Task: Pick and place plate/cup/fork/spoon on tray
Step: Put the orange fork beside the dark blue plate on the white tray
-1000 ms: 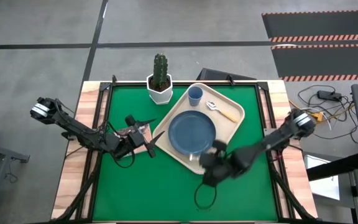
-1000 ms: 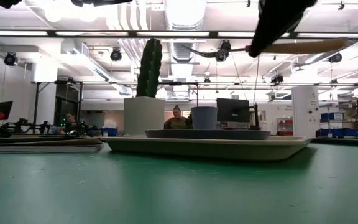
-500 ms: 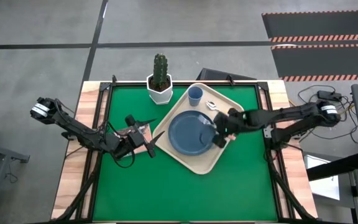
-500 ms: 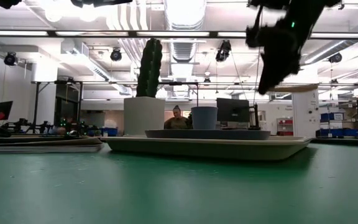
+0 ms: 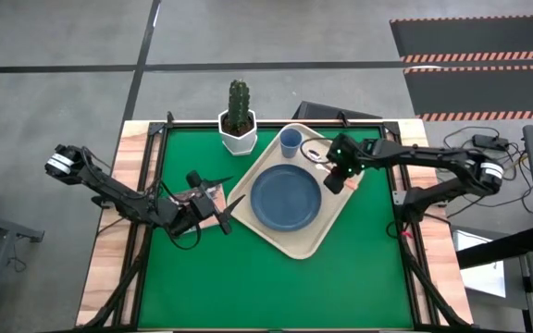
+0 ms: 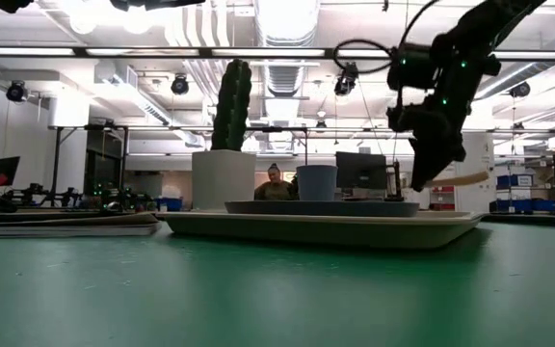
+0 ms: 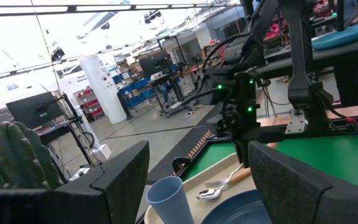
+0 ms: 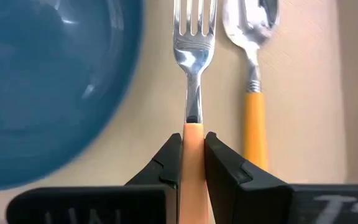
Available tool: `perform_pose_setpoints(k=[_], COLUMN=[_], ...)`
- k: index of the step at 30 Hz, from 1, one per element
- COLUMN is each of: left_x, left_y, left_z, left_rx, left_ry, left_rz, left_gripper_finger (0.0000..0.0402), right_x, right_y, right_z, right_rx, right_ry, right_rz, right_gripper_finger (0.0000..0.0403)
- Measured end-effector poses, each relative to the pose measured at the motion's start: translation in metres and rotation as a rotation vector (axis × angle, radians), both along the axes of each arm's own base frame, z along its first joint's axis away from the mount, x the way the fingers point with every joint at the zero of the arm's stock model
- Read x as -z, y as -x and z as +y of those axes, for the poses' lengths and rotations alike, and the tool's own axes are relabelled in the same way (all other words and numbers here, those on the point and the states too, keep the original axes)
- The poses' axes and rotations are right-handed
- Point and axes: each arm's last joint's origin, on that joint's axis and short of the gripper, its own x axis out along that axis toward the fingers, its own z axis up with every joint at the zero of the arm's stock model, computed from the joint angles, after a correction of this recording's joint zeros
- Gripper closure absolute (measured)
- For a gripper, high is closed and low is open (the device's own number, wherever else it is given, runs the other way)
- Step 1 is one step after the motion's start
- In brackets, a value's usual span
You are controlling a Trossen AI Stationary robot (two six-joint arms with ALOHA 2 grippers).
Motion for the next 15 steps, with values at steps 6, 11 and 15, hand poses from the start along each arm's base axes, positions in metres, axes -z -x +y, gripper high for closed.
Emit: perform_pose_setpoints(k=[6,11,15], left_x=[0.001,0.002,0.002], left_y=[0.0,0.0,0.0], left_z=[0.0,0.0,0.0], left_rx=[0.0,0.0,0.0], left_ry=[-0.002,-0.002,-0.002], left_rz=[0.004,0.005,0.005], left_gripper_finger=[0.0148,0.0148,0.0148], right_x=[0.011,0.024,0.035], right_y=[-0.002,-0.008,-0.013], right_z=[-0.009,-0.012,-0.016], right_rx=[-0.025,-0.038,-0.044], right_ry=[-0.004,-0.005,-0.011], right_rz=[0.023,0.036,0.055], right_gripper_finger=[0.037,0.0369,0.0369])
